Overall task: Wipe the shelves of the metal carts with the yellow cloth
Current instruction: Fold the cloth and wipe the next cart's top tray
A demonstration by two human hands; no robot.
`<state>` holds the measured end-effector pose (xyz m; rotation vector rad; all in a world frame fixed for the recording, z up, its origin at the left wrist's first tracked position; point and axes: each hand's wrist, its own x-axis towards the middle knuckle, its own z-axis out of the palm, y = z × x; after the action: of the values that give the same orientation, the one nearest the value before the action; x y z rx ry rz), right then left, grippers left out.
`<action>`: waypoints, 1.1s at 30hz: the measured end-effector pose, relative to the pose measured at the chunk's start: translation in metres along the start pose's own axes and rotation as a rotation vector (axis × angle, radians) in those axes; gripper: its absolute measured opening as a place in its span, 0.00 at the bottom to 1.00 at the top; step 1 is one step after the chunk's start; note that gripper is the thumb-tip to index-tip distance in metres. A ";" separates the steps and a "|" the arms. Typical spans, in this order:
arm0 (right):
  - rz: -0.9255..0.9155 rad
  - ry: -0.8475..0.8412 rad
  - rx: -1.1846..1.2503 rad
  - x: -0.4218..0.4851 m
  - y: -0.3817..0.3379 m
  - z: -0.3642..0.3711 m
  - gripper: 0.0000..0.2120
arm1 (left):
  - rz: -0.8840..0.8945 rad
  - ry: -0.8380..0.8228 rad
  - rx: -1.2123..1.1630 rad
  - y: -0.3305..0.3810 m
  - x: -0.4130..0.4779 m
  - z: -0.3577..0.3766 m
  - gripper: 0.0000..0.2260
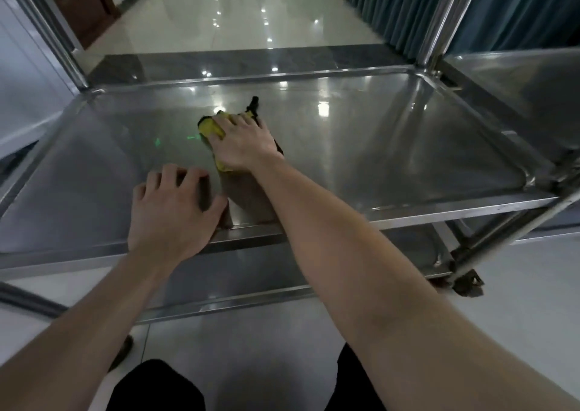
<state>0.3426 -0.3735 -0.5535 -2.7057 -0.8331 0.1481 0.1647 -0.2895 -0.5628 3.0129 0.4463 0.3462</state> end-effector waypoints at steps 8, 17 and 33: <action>0.572 0.223 0.002 -0.050 0.222 -0.075 0.34 | -0.007 0.006 -0.018 -0.001 -0.001 0.000 0.26; 0.097 0.018 -0.062 0.052 0.024 0.001 0.34 | -0.028 0.000 -0.020 -0.001 0.002 0.002 0.28; 0.642 0.197 -0.063 -0.033 0.210 -0.057 0.33 | -0.041 0.043 -0.040 -0.003 0.002 0.007 0.26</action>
<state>0.4371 -0.5716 -0.5654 -2.8857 0.1046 -0.0095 0.1673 -0.2868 -0.5696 2.9580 0.4978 0.4128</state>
